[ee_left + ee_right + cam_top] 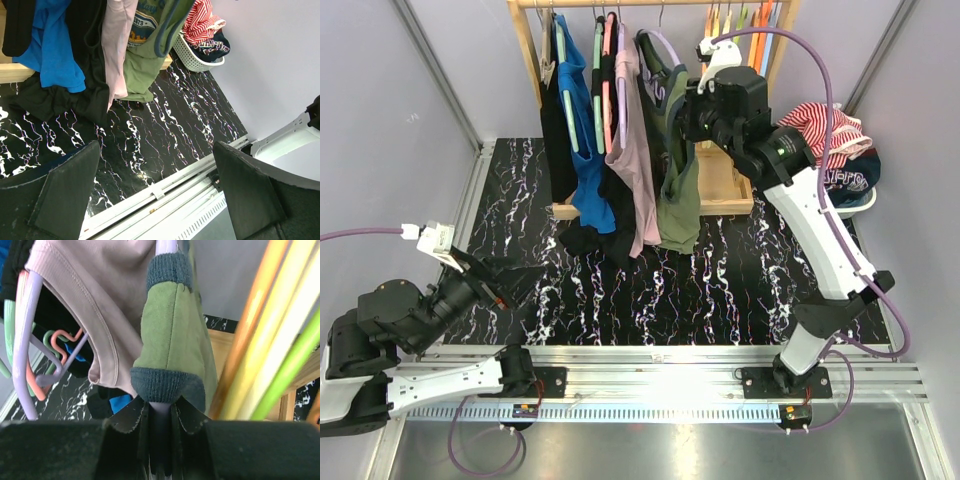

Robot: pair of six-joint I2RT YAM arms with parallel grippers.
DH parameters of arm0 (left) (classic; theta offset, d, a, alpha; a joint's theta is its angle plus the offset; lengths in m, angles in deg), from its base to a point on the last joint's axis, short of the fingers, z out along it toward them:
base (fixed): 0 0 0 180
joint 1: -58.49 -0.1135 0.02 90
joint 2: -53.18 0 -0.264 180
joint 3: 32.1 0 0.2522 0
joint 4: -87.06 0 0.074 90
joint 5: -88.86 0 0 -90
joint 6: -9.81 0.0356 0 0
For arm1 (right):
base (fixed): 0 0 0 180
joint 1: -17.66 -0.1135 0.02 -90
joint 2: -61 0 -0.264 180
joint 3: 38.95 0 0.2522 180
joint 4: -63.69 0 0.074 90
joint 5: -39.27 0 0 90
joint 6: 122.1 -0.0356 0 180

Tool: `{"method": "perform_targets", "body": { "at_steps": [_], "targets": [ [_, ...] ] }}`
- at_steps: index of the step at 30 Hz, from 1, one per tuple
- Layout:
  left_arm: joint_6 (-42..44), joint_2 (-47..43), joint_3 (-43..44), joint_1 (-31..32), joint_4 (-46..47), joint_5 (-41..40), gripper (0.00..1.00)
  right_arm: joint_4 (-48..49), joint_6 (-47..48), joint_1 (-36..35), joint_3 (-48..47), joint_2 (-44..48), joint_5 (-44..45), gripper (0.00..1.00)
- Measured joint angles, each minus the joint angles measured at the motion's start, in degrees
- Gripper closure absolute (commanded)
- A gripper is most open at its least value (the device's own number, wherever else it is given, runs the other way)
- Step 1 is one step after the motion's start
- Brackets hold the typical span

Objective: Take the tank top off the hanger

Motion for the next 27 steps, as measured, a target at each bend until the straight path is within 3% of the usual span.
{"method": "perform_targets", "body": {
  "at_steps": [20,27],
  "targets": [
    [1.3,3.1,0.3,0.0,1.2,-0.5,0.01,29.2,2.8,0.0,20.8,12.4,5.1,1.00],
    [1.9,5.2,1.2,0.0,1.4,-0.6,0.01,27.2,3.0,0.0,21.7,15.3,4.2,1.00]
  ]
}}
